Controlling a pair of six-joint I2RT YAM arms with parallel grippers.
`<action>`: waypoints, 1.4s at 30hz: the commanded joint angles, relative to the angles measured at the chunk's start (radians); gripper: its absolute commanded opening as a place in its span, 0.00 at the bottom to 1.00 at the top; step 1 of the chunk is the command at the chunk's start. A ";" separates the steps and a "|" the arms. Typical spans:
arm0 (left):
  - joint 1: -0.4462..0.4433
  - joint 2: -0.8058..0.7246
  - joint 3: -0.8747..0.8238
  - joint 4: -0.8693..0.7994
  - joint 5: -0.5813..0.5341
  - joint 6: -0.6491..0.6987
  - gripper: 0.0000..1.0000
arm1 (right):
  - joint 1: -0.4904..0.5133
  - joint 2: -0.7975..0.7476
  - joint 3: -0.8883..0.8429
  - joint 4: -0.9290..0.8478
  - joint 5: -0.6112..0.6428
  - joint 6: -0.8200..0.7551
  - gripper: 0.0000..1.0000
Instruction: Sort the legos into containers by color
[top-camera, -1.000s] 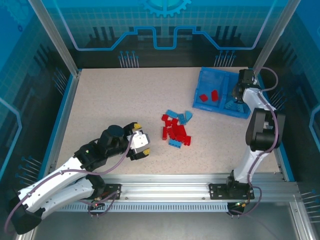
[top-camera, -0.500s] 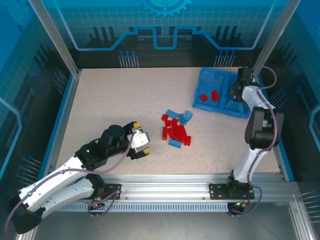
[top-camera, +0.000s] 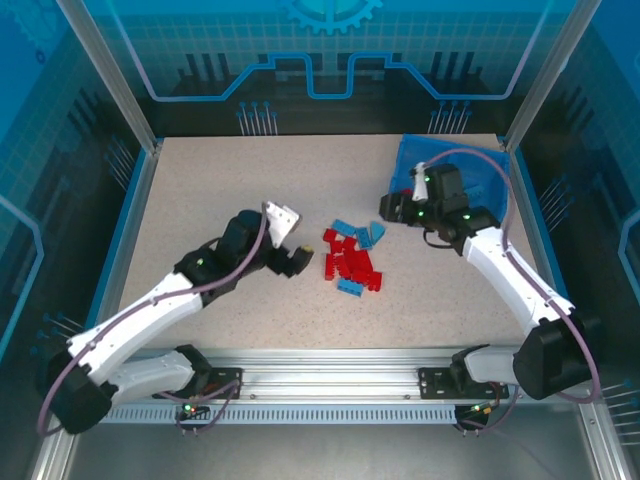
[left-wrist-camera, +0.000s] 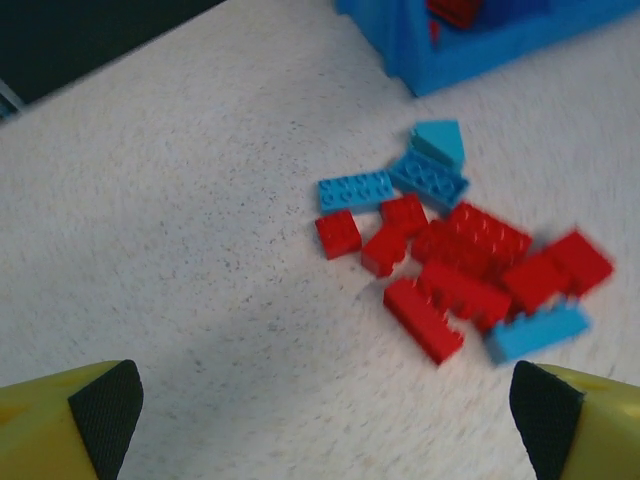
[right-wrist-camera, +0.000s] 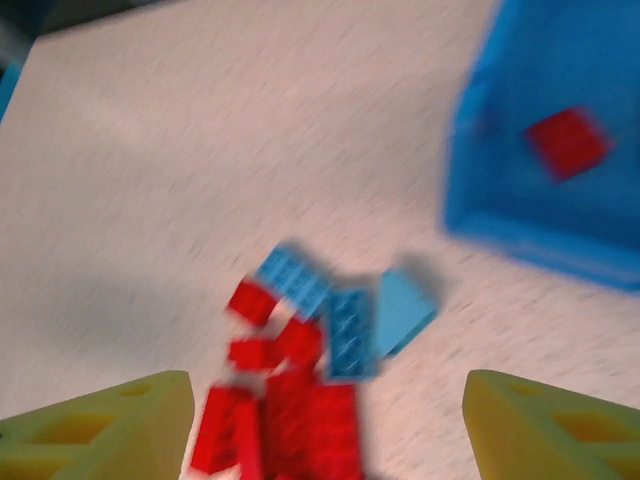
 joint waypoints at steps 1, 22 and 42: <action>0.005 0.163 0.104 -0.105 -0.056 -0.433 0.99 | 0.058 0.000 -0.028 -0.083 -0.153 -0.049 0.76; -0.042 0.738 0.277 -0.083 0.203 -0.730 0.60 | 0.052 -0.029 -0.094 -0.199 0.051 -0.043 0.96; -0.066 0.681 0.253 -0.109 0.134 -0.691 0.18 | 0.053 -0.044 -0.075 -0.171 -0.102 -0.025 0.96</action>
